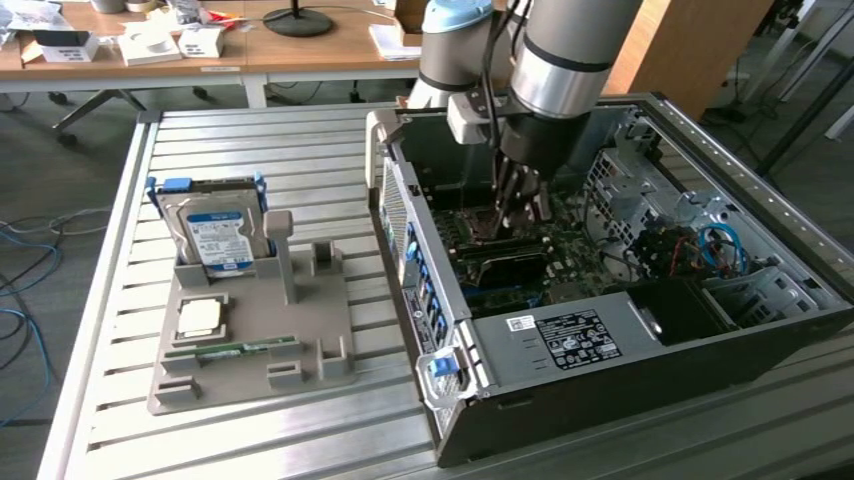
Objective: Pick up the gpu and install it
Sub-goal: 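Press down on the gpu until it lock into place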
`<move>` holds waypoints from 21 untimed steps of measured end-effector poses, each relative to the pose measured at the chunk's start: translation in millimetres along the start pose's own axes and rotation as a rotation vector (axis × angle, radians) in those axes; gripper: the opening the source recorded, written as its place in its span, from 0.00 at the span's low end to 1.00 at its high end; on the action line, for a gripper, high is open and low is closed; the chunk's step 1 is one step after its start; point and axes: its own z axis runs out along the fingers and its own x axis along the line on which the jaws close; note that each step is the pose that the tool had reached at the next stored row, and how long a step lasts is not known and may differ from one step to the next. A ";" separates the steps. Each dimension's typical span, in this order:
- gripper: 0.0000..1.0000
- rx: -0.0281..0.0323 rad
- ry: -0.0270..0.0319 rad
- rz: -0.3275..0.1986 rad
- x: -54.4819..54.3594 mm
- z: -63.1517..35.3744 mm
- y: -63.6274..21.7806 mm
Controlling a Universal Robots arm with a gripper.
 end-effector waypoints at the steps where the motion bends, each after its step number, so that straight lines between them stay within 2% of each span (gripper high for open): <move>1: 0.11 0.0000 0.0001 0.000 -0.1 -3.2 0.0; 6: 0.11 -0.0001 0.0001 0.000 -0.9 -18.4 0.0; 14: 0.11 0.0000 0.0000 0.000 -1.5 -30.6 -0.1; 21: 0.11 -0.0002 0.0002 0.000 -1.6 -31.4 -1.2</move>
